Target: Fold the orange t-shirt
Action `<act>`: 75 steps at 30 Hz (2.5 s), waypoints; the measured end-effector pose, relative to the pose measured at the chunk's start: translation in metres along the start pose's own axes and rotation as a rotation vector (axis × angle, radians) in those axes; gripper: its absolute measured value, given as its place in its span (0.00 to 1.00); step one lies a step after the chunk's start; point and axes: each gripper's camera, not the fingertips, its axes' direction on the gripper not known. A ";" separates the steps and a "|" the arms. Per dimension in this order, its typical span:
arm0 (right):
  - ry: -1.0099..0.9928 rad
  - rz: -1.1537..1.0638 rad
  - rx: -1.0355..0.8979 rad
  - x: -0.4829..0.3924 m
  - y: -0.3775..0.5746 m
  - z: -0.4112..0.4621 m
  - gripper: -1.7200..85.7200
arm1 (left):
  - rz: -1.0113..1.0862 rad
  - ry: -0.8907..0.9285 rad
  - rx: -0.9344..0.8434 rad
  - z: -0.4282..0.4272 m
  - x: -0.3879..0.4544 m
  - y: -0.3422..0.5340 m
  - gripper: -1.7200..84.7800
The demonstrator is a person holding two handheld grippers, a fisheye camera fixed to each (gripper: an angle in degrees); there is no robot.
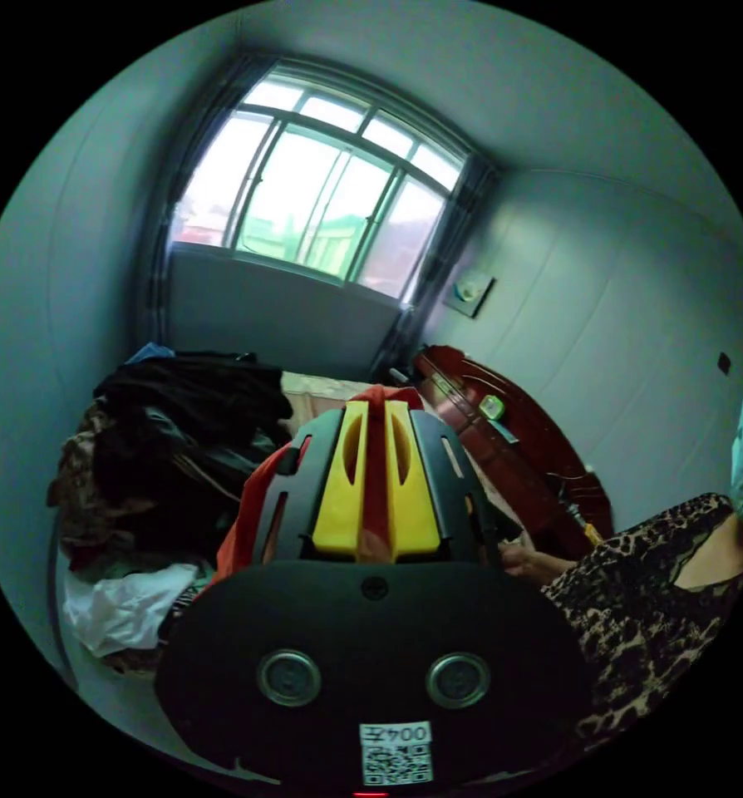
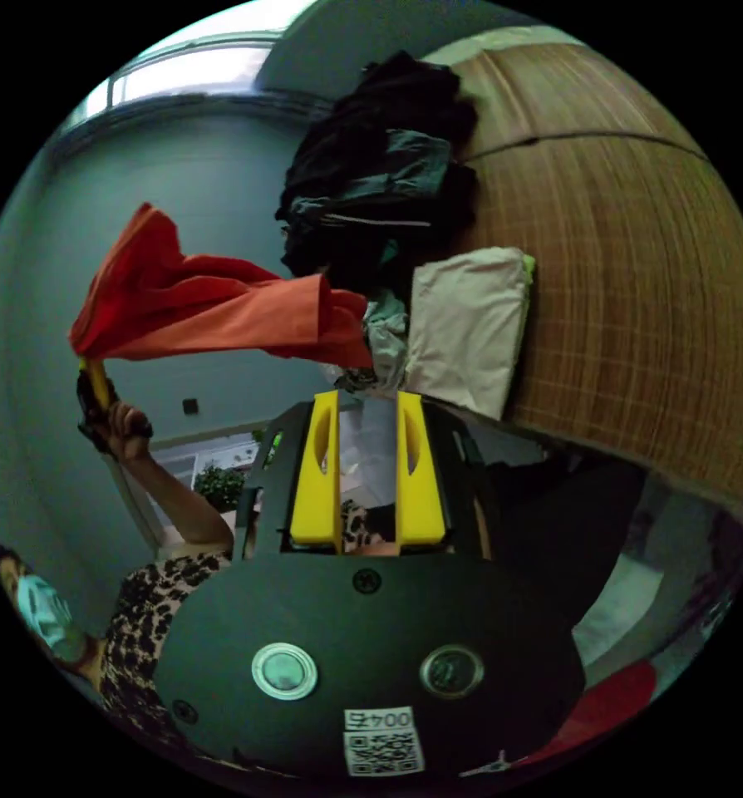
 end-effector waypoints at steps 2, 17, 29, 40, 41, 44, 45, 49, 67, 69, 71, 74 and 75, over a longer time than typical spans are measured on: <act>-0.105 0.102 0.003 0.028 0.011 -0.006 0.10 | -0.001 0.049 -0.023 0.034 0.019 0.003 0.05; 0.315 -0.366 0.596 -0.086 0.161 -0.109 0.26 | 0.172 0.268 -0.131 0.218 0.201 -0.016 0.05; 0.667 -0.401 0.715 -0.109 0.175 -0.085 0.06 | 0.110 0.288 -0.269 0.311 0.231 0.060 0.05; 0.334 -0.727 0.687 -0.094 0.233 -0.193 0.04 | 0.111 0.334 -0.294 0.345 0.177 0.144 0.11; 0.267 -0.810 0.645 -0.099 0.240 -0.206 0.03 | 0.102 0.321 -0.316 0.352 0.171 0.155 0.13; 0.125 -1.042 0.536 -0.115 0.262 -0.235 0.03 | 0.131 0.252 -0.371 0.366 0.166 0.171 0.15; 0.070 -1.118 0.506 -0.122 0.271 -0.246 0.03 | 0.141 0.221 -0.382 0.370 0.164 0.176 0.16; 0.010 -1.229 0.451 -0.137 0.289 -0.267 0.03 | 0.115 0.205 -0.363 0.377 0.157 0.188 0.17; -0.047 -1.497 -0.043 -0.188 0.332 -0.231 0.04 | 0.115 0.282 -0.470 0.417 0.108 0.248 0.28; -0.056 -1.551 -0.104 -0.200 0.346 -0.229 0.04 | 0.126 0.331 -0.467 0.413 0.096 0.251 0.28; -0.060 -1.591 -0.152 -0.210 0.357 -0.226 0.04 | 0.105 0.423 -0.453 0.407 0.075 0.254 0.28; -0.060 -1.661 -0.244 -0.229 0.378 -0.219 0.04 | 0.064 0.505 -0.442 0.402 0.054 0.259 0.28; -0.060 -1.691 -0.286 -0.238 0.387 -0.216 0.04 | 0.059 0.527 -0.443 0.400 0.047 0.263 0.28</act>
